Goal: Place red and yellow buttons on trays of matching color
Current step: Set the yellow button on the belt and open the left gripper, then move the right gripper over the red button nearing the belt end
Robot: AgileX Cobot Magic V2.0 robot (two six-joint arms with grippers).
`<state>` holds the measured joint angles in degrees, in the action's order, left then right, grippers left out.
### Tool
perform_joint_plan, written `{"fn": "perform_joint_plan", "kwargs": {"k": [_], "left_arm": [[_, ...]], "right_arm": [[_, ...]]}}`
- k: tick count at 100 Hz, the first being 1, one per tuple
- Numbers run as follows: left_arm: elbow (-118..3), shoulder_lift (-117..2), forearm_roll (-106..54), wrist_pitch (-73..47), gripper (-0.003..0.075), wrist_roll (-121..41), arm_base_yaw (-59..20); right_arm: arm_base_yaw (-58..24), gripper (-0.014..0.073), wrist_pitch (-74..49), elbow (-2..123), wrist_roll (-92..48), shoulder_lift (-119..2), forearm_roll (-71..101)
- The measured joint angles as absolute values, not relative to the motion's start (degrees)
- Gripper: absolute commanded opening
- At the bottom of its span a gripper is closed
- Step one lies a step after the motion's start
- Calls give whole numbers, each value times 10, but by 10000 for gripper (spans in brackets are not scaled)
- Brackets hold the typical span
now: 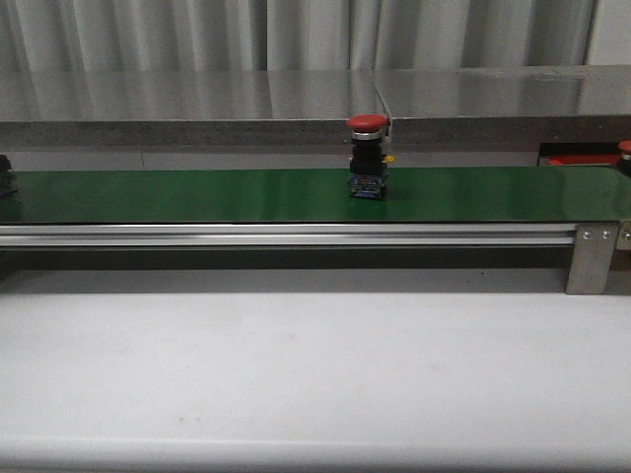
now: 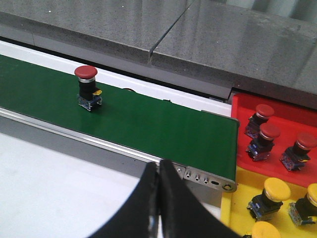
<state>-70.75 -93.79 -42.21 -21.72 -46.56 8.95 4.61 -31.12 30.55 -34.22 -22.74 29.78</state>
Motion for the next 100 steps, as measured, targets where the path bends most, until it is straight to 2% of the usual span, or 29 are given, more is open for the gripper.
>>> {"fn": "perform_joint_plan", "kwargs": {"k": [35, 74, 86, 93, 100], "left_arm": [[-666, -773, -439, -262, 671, -466, 60], [-435, -542, -463, -269, 665, -466, 38], [-376, -471, -463, -269, 574, -466, 38], [-348, -433, -463, -269, 467, -466, 38], [-327, -400, -463, -269, 321, -466, 38]], "right_arm": [[46, -117, -311, 305, -342, -227, 298], [46, -117, -311, 305, -342, -227, 298], [46, -117, -311, 305, -342, -227, 298], [46, -117, -311, 305, -342, -227, 298], [46, -117, -311, 305, -342, -227, 298]]}}
